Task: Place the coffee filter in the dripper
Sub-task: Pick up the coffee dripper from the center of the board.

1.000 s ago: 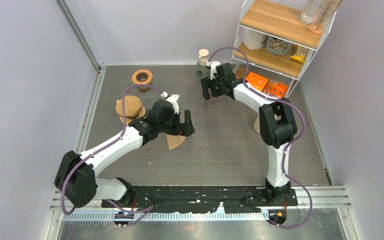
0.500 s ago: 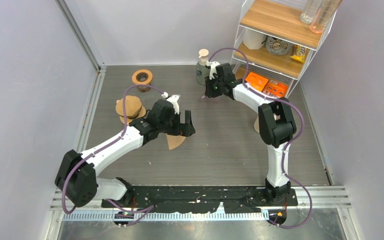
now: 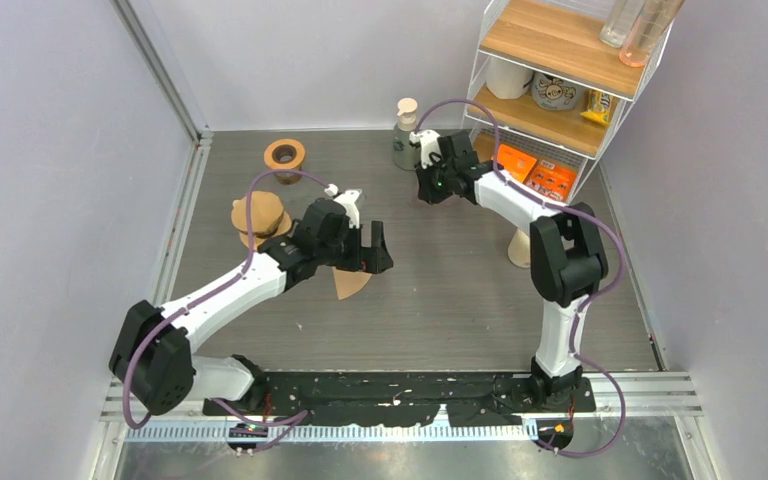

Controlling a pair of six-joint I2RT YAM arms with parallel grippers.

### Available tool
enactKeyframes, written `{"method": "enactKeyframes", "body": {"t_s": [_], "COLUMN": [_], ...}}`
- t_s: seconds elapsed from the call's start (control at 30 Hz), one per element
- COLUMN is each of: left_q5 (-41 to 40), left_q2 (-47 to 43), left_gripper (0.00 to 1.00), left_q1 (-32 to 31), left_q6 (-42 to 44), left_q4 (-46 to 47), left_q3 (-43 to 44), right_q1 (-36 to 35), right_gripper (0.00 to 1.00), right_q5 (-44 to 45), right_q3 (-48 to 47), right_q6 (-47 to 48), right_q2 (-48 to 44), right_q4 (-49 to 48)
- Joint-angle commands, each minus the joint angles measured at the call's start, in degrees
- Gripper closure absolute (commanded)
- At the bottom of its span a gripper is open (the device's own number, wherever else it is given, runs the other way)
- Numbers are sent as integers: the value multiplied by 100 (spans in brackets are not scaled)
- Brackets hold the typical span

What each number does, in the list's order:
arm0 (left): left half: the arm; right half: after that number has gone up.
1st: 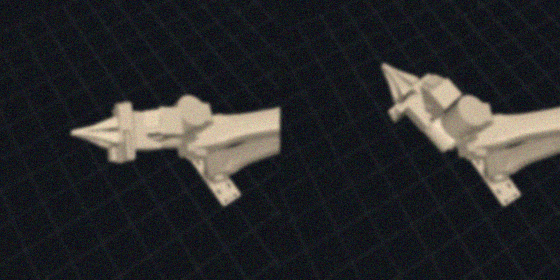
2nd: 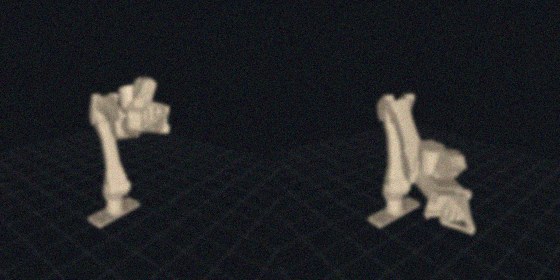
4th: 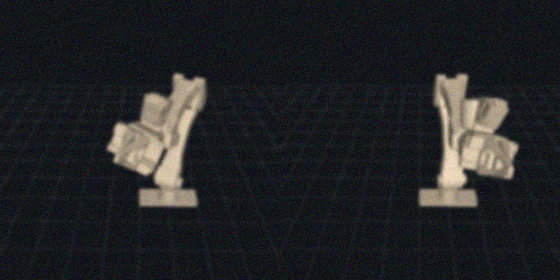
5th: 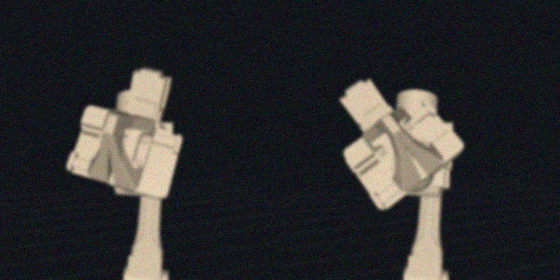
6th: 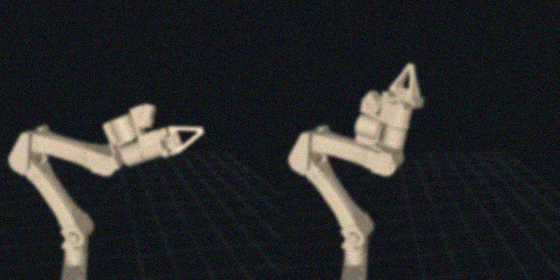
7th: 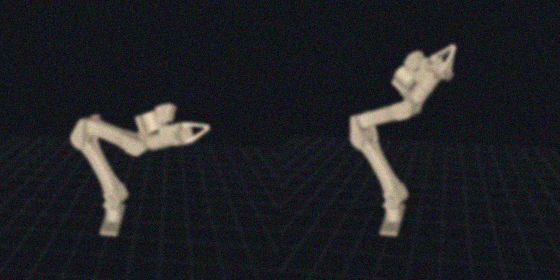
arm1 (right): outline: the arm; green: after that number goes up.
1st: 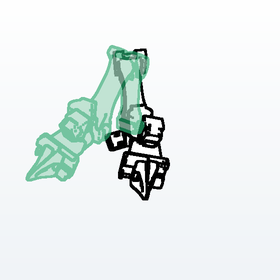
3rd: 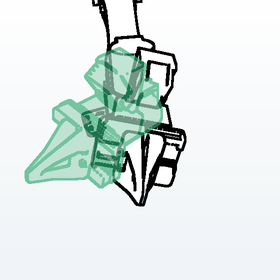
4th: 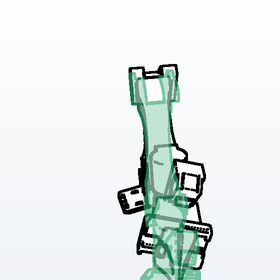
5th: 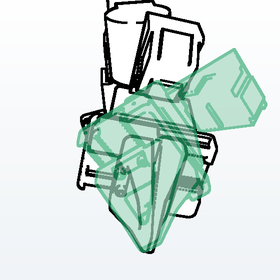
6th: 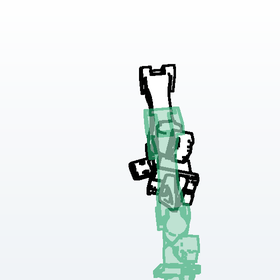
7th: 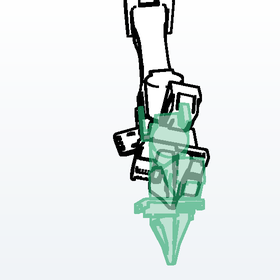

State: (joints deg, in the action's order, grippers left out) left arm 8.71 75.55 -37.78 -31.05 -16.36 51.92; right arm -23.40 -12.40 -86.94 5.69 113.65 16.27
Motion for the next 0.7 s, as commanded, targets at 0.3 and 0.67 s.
{"method": "enactKeyframes", "body": {"t_s": [0.3,0.67], "left_q5": [-550,-775], "left_q2": [-1557,-2666], "left_gripper": [0,1], "left_q1": [-4,23], "left_q6": [-60,-426], "left_q4": [-210,-816], "left_q3": [-174,-45], "right_q1": [-949,-1742], "right_gripper": [95,95], "right_q5": [-1092,-1215], "right_q3": [2480,1698], "right_q6": [6381,8764], "right_q2": [-3299,-3711], "right_q4": [-61,2862]}}
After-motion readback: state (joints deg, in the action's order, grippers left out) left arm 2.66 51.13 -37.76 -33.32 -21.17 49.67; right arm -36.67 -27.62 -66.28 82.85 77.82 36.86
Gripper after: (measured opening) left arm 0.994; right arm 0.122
